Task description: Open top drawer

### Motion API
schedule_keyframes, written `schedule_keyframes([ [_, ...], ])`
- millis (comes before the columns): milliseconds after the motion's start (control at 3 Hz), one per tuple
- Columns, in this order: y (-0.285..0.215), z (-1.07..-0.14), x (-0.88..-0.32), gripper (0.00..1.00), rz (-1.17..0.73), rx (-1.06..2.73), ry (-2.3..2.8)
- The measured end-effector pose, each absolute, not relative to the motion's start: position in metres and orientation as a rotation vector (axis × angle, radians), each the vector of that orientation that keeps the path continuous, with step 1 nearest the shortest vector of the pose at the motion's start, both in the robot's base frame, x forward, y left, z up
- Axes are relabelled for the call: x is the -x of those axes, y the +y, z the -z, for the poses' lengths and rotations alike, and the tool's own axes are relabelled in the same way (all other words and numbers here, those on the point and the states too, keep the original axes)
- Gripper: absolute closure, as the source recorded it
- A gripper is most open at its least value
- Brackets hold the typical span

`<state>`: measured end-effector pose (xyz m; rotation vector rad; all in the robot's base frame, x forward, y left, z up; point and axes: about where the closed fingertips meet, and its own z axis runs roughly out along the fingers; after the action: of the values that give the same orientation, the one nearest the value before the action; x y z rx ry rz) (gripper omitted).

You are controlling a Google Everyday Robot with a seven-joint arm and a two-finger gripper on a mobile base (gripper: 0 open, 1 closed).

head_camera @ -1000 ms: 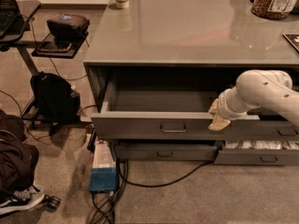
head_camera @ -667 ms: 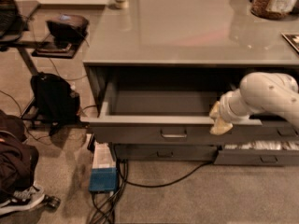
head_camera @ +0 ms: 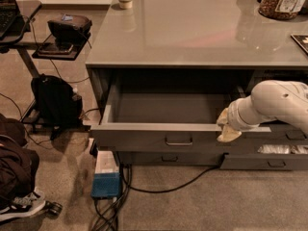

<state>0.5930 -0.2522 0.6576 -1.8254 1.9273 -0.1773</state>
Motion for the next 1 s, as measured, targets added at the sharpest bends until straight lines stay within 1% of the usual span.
schedule_keyframes([
  [333,-0.255,-0.657,-0.574,1.0,0.178,1.81,1.929],
  [667,-0.255,-0.658,-0.573,1.0,0.178,1.81,1.929],
  [1000,-0.258,-0.658,-0.55,1.0,0.175,1.784,1.94],
])
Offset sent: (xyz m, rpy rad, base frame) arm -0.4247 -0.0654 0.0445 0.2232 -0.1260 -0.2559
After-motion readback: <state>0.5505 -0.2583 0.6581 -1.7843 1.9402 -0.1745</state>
